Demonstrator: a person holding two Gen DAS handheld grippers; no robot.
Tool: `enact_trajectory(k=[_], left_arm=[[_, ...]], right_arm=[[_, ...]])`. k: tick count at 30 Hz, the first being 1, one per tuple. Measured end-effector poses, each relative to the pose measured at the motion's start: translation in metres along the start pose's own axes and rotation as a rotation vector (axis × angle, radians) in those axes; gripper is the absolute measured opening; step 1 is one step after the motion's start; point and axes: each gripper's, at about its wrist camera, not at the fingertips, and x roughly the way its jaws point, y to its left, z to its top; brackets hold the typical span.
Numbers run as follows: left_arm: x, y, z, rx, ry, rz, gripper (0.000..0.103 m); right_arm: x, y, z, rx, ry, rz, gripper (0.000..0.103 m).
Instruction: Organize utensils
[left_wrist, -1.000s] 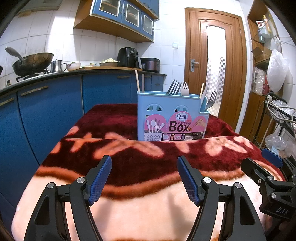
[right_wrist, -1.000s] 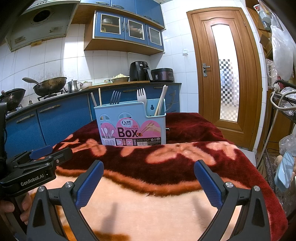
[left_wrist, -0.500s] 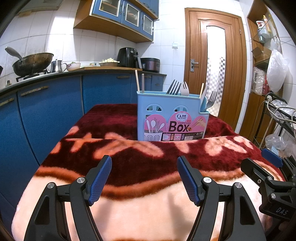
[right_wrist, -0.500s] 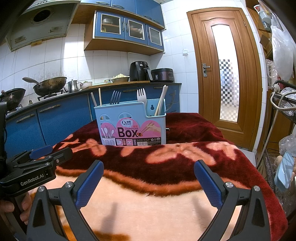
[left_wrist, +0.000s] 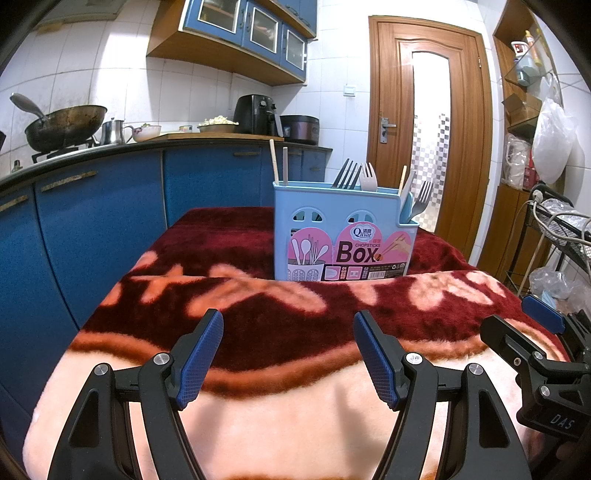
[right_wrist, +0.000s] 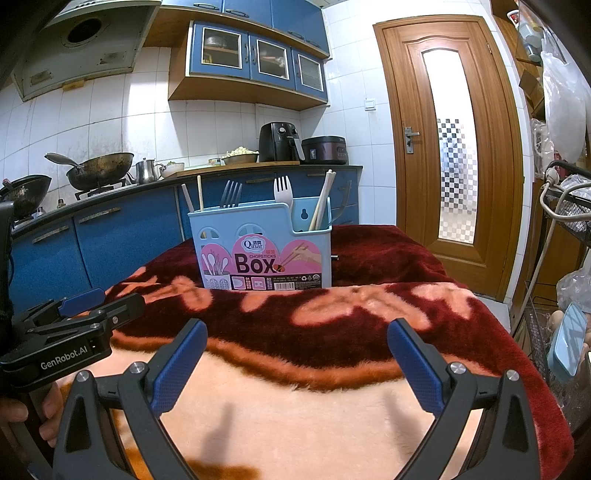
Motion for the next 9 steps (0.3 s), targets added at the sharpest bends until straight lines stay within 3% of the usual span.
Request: enact_trajectory(k=[9], left_arm=[[0.002,0.000,0.005,0.001,0.010,-0.006,0.074]], right_arm=[[0.012,-0.010,0.006,0.047,0.075,0.031,0.100]])
